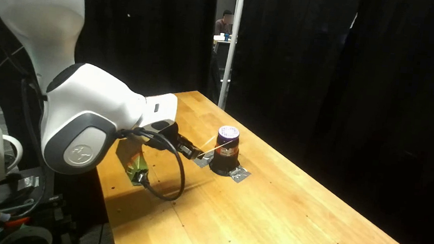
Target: Put an elastic band on the brown cup
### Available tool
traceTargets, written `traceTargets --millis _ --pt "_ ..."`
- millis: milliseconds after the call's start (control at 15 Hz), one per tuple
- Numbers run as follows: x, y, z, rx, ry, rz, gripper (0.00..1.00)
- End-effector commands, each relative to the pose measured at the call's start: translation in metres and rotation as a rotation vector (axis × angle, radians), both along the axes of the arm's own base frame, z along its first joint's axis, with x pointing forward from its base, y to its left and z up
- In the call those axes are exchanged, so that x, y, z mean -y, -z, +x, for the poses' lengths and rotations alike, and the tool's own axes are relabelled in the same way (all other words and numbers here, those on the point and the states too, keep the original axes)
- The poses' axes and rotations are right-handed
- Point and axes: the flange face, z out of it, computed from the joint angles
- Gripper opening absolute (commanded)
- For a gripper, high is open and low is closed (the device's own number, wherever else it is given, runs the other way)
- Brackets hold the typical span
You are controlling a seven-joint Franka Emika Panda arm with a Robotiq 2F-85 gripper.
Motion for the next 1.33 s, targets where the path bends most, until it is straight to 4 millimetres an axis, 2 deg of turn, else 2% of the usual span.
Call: traceTargets --millis 0,200,267,400,467,533,600,667,733,867,933,1000,1200,1267 --pt "-0.012 0.000 -0.024 0.123 -0.004 -0.035 0.12" --pt "-0.022 -0.003 -0.030 0.218 0.013 -0.040 0.14" --pt "-0.031 -0.019 -0.015 0.225 0.017 -0.035 0.12" --pt "-0.023 -0.006 -0.024 0.220 0.023 -0.049 0.11" --pt "-0.024 -0.006 -0.024 0.227 0.026 -0.047 0.11" --pt "-0.026 -0.015 -0.016 0.225 0.036 -0.045 0.12" --pt "-0.019 -0.010 -0.022 0.203 0.034 -0.050 0.36" --pt "-0.017 -0.012 -0.019 0.171 0.031 -0.053 0.37" --pt "-0.013 -0.027 -0.013 0.099 0.015 -0.064 0.40" --pt "-0.002 -0.028 -0.025 -0.037 -0.003 -0.104 0.55" --pt "0.000 -0.028 -0.023 -0.094 0.008 -0.118 0.62" --pt "-0.001 -0.025 -0.011 -0.151 0.002 -0.132 0.71" --pt "0.015 -0.035 -0.012 -0.309 0.019 -0.118 0.93" --pt "0.021 -0.032 -0.012 -0.337 0.024 -0.131 1.00"
